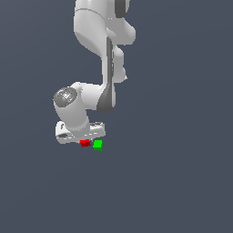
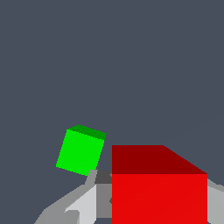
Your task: Stack the red cube on top of the green cube.
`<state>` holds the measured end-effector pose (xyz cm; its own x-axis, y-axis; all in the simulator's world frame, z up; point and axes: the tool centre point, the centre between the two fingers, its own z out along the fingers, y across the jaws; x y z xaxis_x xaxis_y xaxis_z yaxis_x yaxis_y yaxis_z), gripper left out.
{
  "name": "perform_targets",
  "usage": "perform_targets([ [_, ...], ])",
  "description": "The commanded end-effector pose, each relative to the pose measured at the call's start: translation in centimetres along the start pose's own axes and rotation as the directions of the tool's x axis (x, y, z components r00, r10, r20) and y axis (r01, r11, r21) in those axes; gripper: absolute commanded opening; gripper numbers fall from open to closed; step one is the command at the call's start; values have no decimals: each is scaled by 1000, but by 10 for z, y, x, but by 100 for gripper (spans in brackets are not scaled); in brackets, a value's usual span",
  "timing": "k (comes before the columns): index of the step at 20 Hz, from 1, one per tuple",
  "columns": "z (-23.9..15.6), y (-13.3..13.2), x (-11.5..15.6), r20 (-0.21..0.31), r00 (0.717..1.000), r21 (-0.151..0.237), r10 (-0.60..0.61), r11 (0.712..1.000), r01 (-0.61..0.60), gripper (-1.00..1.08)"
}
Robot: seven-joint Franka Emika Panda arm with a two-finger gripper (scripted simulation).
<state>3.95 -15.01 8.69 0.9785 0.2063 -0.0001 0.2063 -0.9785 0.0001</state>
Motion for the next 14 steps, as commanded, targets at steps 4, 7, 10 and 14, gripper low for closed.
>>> perform_targets([
  [4,18,-37,1,-1,1000,0,0,1000,0,-100],
  [7,24,-49,3,0,1000,0,0,1000,0,-100],
  [10,26,-52,3,0,1000,0,0,1000,0,-100],
  [14,26,-52,3,0,1000,0,0,1000,0,100],
])
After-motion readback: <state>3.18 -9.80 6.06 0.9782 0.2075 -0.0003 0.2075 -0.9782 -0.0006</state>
